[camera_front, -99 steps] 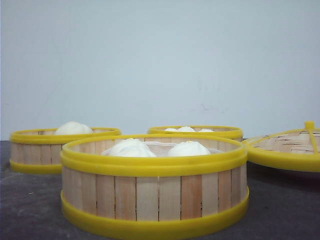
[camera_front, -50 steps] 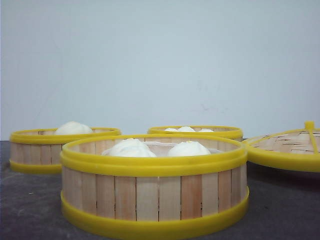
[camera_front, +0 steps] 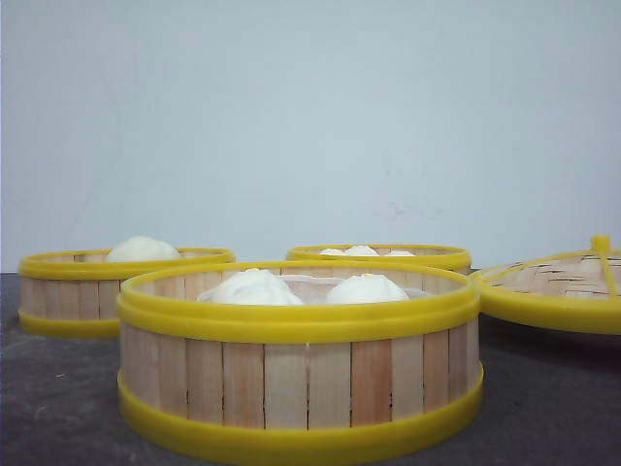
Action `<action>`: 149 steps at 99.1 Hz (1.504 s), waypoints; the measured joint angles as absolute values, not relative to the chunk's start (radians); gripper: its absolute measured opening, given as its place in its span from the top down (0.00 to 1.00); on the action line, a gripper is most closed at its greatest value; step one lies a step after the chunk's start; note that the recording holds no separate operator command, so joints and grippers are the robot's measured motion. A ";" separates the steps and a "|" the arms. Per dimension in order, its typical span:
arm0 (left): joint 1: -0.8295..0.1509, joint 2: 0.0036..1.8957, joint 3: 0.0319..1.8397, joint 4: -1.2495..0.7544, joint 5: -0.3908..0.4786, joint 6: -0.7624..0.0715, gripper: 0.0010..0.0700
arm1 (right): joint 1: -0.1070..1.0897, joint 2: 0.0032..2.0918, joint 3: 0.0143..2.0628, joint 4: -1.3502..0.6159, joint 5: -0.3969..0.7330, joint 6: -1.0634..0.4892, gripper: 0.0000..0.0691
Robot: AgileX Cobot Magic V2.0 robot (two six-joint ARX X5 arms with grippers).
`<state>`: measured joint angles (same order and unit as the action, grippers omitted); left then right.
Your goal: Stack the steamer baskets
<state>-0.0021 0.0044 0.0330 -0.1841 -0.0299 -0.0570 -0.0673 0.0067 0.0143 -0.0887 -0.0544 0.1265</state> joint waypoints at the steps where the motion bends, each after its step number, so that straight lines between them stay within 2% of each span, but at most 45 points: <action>1: -0.002 0.004 0.033 -0.184 -0.030 -0.067 0.96 | -0.067 0.007 0.014 -0.087 -0.059 0.138 0.98; 15: -0.002 0.004 0.033 -0.184 -0.029 -0.163 0.96 | -0.067 0.007 0.014 -0.080 -0.086 0.274 0.98; 31: -0.002 0.004 0.033 -0.147 -0.028 -0.253 0.97 | -0.067 0.007 0.014 -0.032 -0.087 0.353 0.98; 48: -0.002 0.021 0.057 -0.109 -0.027 -0.294 0.97 | -0.067 0.014 0.039 -0.025 -0.086 0.437 0.99; 62: -0.002 0.114 0.190 -0.101 -0.027 -0.319 0.97 | -0.067 0.116 0.169 -0.047 -0.083 0.453 0.99; 76: -0.002 0.290 0.384 -0.104 -0.027 -0.313 0.97 | -0.067 0.311 0.373 -0.089 -0.098 0.402 0.99; 99: -0.002 0.551 0.727 -0.209 0.004 -0.233 0.97 | -0.067 0.600 0.757 -0.327 -0.113 0.232 0.99; 116: -0.002 0.619 0.799 -0.232 0.021 -0.166 0.96 | -0.039 0.657 0.894 -0.371 -0.113 0.149 0.99; 123: -0.002 0.629 0.799 -0.243 0.031 -0.145 0.88 | -0.025 0.657 0.903 -0.374 -0.130 0.134 0.98; 127: -0.002 0.635 0.799 -0.243 0.033 -0.140 0.78 | -0.018 0.659 0.904 -0.377 -0.146 0.128 0.95; 131: -0.004 0.640 0.799 -0.244 0.033 -0.136 0.66 | -0.011 0.665 0.906 -0.380 -0.163 0.126 0.87; 138: -0.012 0.643 0.799 -0.243 0.034 -0.124 0.45 | -0.001 0.683 0.915 -0.382 -0.186 0.126 0.63; 144: -0.021 0.647 0.799 -0.243 0.046 -0.118 0.37 | 0.007 0.709 0.929 -0.383 -0.191 0.128 0.41; 149: -0.028 0.654 0.799 -0.243 0.052 -0.115 0.34 | 0.014 0.736 0.945 -0.385 -0.202 0.131 0.28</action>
